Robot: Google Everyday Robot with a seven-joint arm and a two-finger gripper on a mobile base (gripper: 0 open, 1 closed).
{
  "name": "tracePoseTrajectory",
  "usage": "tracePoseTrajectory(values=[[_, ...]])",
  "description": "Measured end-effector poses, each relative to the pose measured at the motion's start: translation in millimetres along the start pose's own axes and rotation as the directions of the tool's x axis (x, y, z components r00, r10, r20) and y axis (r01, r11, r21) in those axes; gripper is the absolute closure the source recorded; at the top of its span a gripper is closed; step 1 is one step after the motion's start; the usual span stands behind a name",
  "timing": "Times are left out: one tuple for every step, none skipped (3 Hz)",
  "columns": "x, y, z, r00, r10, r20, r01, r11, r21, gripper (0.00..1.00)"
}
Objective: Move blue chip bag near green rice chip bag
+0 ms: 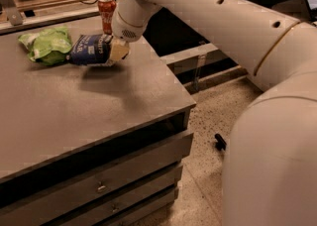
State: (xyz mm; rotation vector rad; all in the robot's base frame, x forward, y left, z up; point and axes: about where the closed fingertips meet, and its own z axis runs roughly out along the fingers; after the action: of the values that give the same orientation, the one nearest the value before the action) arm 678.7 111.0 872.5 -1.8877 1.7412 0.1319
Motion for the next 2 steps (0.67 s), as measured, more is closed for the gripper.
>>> tracePoseTrajectory(values=[[-0.4, 1.0, 2.0, 1.000, 0.003, -0.001, -0.003, 1.0000, -0.004, 0.13], [-0.7, 1.9, 4.0, 1.000, 0.001, -0.001, -0.001, 1.0000, -0.007, 0.00]])
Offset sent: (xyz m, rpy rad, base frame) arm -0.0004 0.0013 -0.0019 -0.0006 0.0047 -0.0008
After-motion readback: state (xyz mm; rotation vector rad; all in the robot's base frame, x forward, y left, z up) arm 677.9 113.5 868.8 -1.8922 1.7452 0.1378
